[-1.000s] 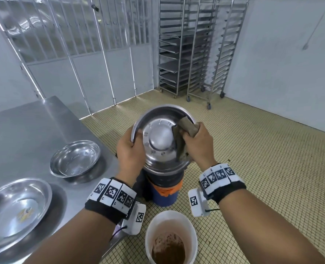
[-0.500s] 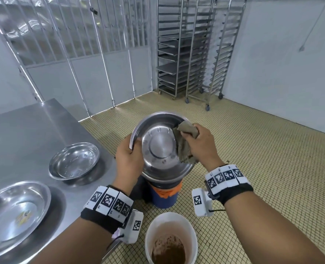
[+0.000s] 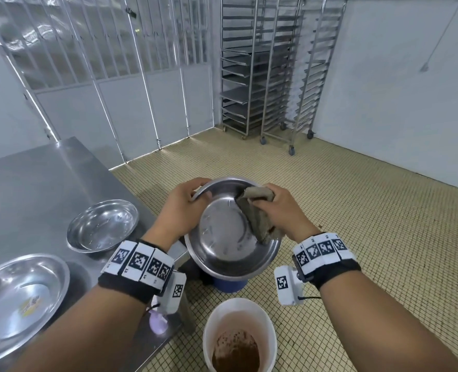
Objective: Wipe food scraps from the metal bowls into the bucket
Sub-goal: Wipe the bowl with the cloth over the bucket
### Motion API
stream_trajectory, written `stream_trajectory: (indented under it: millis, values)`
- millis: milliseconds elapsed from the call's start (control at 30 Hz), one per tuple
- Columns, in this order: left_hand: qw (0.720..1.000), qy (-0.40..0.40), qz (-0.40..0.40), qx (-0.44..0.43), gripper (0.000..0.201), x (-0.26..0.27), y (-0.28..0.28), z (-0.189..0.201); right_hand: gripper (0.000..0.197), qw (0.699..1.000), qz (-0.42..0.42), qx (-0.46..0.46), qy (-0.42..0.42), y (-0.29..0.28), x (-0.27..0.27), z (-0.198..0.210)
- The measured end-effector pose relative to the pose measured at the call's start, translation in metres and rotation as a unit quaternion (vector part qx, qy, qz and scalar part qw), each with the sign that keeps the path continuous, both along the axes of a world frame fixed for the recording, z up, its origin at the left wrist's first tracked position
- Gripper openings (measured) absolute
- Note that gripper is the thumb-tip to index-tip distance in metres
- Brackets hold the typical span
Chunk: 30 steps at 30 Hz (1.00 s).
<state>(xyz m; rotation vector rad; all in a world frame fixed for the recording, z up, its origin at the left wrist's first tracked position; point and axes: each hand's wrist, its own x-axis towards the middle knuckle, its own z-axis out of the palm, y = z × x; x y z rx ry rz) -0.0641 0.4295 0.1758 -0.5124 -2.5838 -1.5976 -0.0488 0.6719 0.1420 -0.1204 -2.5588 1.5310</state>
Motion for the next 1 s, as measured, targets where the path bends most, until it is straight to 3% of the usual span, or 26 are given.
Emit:
stream_trajectory:
  millis: [100,200,433,567,667,867,1000]
  values:
    - [1.0,-0.013,0.003,-0.006,0.021,0.001,0.0,-0.015,0.036,1.0,-0.027,0.013,-0.007,-0.001,0.006,-0.006]
    - [1.0,-0.031,-0.001,0.0,0.021,0.001,0.0,-0.024,0.052,0.995,-0.058,0.066,0.056,-0.003,0.008,-0.008]
    - [0.999,-0.036,-0.002,-0.006,0.022,0.002,0.0,-0.025,0.025,0.979,-0.044,0.152,0.127,-0.006,0.001,-0.016]
    - [0.999,-0.034,0.002,0.004,0.022,0.0,-0.001,-0.027,0.038,0.967,-0.052,0.214,0.126,-0.004,-0.003,-0.023]
    - [1.0,-0.026,0.003,0.002,0.022,-0.003,-0.001,-0.028,0.044,0.968,-0.009,0.238,0.079,-0.009,0.001,-0.018]
    - [0.999,0.021,0.038,0.027,0.019,-0.006,-0.001,-0.031,0.026,0.99,-0.036,0.137,0.021,-0.012,0.009,-0.022]
    - [0.998,0.05,0.02,0.01,0.024,-0.006,0.0,-0.036,0.021,0.984,-0.032,0.174,0.021,-0.01,0.0,-0.021]
